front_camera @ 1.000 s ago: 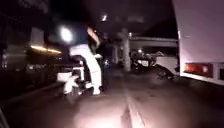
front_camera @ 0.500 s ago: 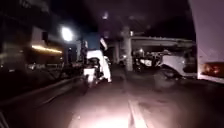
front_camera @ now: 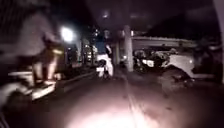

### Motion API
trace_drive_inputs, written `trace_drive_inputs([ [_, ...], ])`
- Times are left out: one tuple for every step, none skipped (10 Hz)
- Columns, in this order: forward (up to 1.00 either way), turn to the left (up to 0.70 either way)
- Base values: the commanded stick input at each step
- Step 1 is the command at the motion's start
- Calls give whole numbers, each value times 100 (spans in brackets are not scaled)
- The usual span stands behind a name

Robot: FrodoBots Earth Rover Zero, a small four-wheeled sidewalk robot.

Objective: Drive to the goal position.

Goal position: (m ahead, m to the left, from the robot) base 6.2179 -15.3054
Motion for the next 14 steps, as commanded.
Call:
trace_drive_inputs([
  [45,0],
  [45,0],
  [45,0],
  [45,0],
  [45,0],
  [45,0],
  [45,0],
  [45,0],
  [45,0],
  [45,0],
  [45,0],
  [45,0],
  [45,0],
  [45,0],
])
